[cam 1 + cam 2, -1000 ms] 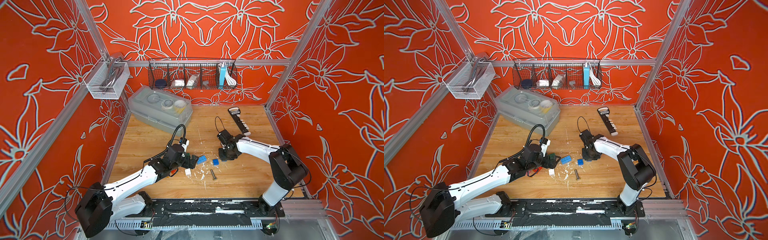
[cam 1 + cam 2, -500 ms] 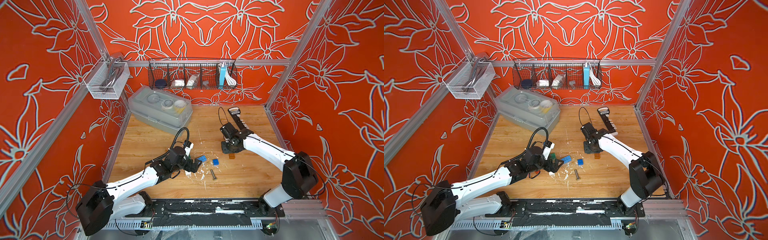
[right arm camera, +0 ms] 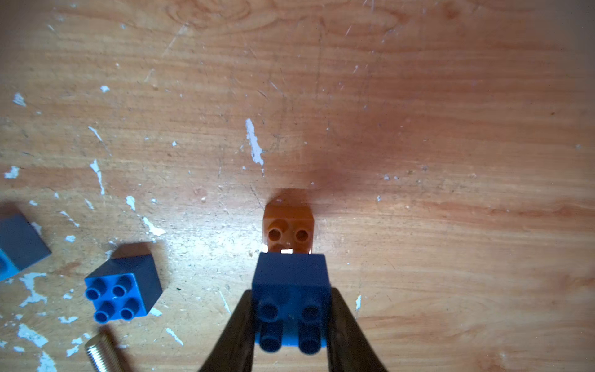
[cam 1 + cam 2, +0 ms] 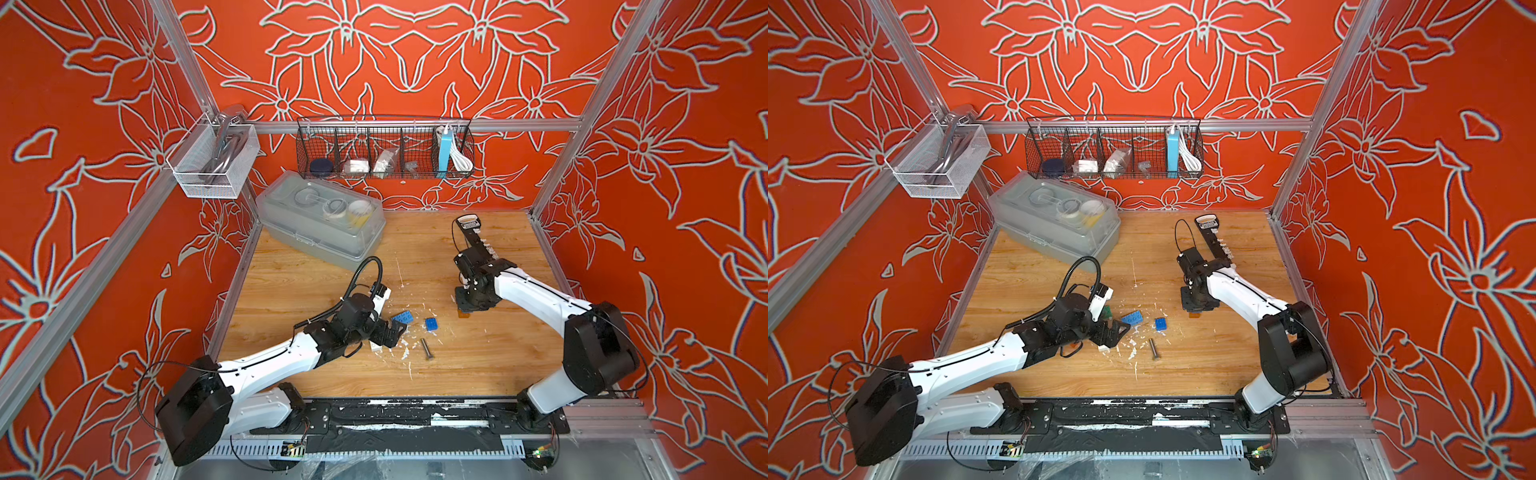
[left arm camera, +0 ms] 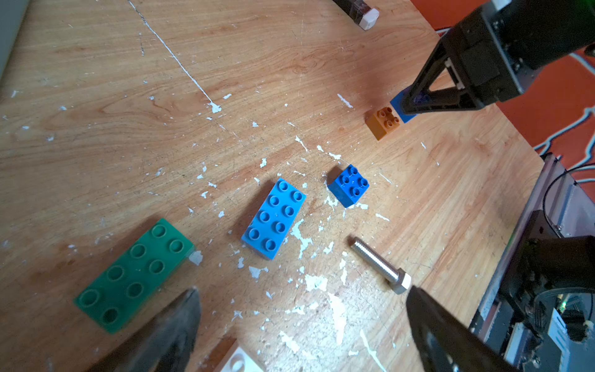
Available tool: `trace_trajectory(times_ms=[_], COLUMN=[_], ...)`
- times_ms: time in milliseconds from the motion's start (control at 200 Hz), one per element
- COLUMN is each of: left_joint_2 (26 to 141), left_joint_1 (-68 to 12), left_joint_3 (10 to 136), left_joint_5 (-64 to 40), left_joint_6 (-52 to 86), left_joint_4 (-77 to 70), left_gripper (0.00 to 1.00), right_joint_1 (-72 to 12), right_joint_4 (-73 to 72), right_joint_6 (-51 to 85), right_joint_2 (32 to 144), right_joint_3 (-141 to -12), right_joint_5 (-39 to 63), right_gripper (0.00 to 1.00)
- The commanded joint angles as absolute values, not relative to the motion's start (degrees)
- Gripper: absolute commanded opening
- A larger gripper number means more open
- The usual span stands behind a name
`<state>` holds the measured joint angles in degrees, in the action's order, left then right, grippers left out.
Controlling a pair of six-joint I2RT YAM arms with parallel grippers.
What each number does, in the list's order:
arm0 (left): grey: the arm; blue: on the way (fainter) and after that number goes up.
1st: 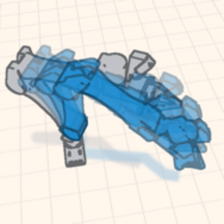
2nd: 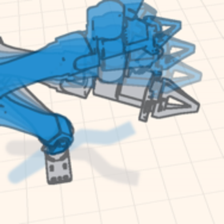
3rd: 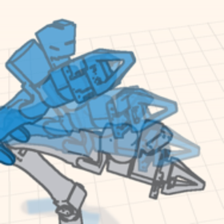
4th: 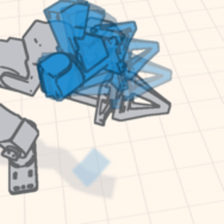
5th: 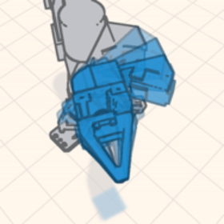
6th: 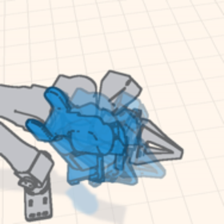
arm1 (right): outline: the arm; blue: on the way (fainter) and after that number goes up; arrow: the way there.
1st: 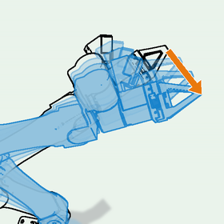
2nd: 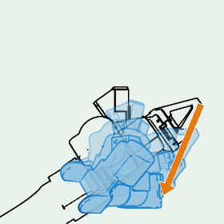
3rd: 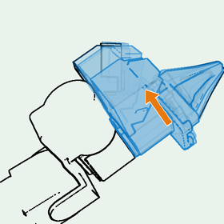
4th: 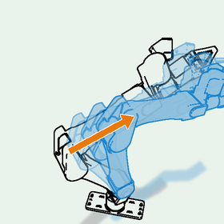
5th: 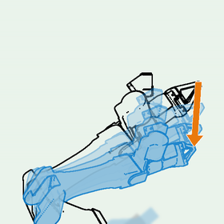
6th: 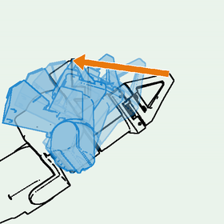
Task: Assemble a spoon with lego
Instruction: Assemble the lego brick with the lego brick.
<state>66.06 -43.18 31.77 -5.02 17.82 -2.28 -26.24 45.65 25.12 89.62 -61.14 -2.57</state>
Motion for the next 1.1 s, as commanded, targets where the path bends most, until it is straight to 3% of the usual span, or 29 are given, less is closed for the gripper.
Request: trace_trajectory(times_ms=[0, 1096], left_joint_2=[66.45, 67.63], left_joint_1=[-43.64, -43.86], left_joint_3=[32.71, 33.28], left_joint_5=[-5.17, -4.79], left_joint_6=[17.2, 17.23], left_joint_4=[-3.3, -3.03], left_gripper=[0.98, 0.98], right_joint_1=[-25.82, -24.35], right_joint_4=[44.65, 38.64], right_joint_6=[24.35, 24.96], right_joint_2=[90.15, 100.66], right_joint_3=[-60.21, -55.47], right_joint_5=[-1.46, 0.23], right_gripper=[0.16, 0.15])
